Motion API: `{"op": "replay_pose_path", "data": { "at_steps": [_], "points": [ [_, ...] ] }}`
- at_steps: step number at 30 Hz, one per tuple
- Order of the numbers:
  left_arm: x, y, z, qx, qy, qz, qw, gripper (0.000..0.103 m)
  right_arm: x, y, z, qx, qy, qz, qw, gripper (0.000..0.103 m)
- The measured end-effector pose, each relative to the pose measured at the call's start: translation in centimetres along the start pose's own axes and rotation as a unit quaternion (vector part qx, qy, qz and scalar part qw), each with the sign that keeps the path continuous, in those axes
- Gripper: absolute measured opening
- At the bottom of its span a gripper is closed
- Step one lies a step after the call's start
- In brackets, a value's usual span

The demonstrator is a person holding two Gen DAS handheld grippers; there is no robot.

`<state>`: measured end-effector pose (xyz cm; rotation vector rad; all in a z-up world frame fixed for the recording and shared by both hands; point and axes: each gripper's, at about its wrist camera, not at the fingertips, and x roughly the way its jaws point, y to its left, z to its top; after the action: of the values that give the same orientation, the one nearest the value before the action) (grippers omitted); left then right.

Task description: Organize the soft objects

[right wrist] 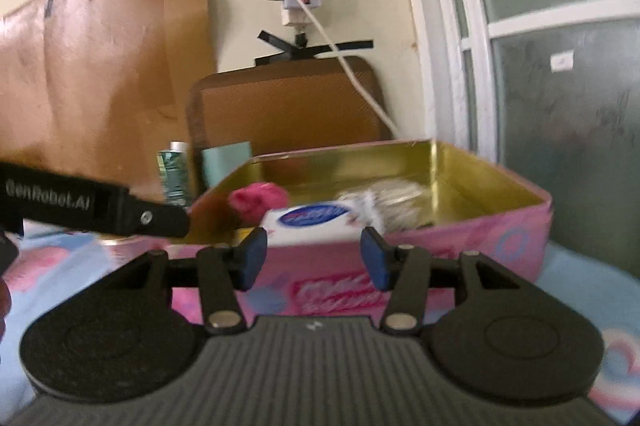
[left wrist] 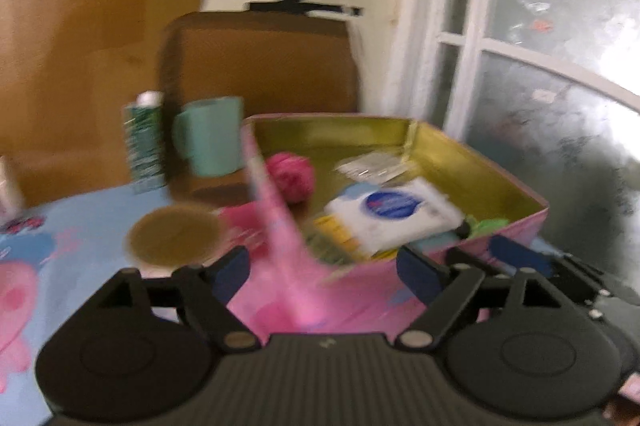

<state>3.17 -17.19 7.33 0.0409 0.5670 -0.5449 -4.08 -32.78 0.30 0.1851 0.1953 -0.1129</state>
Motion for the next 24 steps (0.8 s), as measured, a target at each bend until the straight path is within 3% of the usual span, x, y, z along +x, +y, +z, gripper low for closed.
{"op": "replay_pose_path", "data": {
  "at_steps": [8,15,24],
  "points": [
    [-2.9,2.2,-2.1,-0.017,0.012,0.020,0.9996,0.089,-1.7,0.9,-0.2,0.048,0.038,0.013,0.998,0.055],
    [-3.8,1.9,-3.2,-0.007,0.016,0.035,0.9992,0.097,-2.6,1.5,0.2,0.088,0.059,0.020,0.994,0.062],
    [-4.3,3.1,-4.8,-0.012,0.029,0.050,0.9983,0.100,-2.1,2.8,-0.7,0.113,0.100,0.033,0.988,0.063]
  ]
}}
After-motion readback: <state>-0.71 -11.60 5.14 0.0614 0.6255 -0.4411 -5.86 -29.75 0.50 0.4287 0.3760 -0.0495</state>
